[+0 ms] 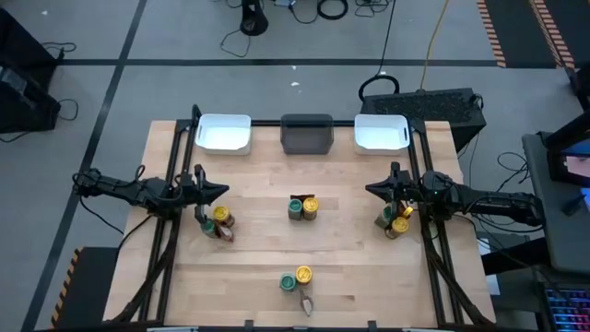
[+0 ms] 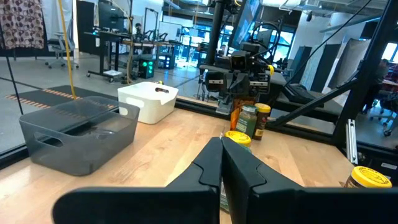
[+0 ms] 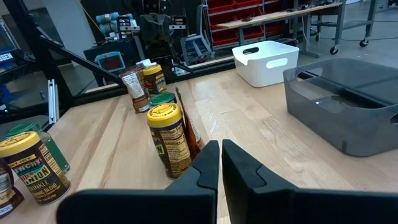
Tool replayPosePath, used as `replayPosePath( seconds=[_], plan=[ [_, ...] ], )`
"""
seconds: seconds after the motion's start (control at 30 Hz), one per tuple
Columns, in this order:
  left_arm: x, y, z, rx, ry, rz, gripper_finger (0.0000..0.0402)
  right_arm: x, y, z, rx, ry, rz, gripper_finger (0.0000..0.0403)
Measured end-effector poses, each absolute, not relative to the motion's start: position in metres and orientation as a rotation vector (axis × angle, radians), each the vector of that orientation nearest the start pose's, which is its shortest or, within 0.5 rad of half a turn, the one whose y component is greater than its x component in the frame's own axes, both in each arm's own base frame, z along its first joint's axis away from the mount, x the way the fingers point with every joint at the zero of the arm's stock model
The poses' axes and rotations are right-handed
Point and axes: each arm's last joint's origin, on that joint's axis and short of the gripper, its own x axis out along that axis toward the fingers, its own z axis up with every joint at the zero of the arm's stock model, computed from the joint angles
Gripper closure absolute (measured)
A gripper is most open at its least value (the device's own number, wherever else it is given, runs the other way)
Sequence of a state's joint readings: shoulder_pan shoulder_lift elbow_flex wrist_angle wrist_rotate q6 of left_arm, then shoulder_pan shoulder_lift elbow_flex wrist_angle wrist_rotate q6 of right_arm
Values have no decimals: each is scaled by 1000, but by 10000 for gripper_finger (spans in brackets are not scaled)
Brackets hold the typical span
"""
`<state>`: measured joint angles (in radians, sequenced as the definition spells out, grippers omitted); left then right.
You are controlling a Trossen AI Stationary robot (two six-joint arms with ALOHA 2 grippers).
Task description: Sort spices by type
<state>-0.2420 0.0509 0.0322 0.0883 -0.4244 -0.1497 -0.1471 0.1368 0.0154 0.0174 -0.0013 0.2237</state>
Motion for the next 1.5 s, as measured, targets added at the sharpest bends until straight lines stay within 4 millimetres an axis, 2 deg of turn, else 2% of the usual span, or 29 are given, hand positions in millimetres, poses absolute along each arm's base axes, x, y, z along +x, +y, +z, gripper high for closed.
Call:
replayPosePath(
  seconds=[1.23,1.4,1.5],
  plan=[
    [96,-12,180,-181,-92,176,391,104,-15,161,230,69,-155,403],
    [97,-13,180,-363,-98,120,391,104,-16,162,228,56,-160,403],
    [97,-13,180,-381,-97,115,391,104,-17,168,229,-5,-200,403]
  ],
)
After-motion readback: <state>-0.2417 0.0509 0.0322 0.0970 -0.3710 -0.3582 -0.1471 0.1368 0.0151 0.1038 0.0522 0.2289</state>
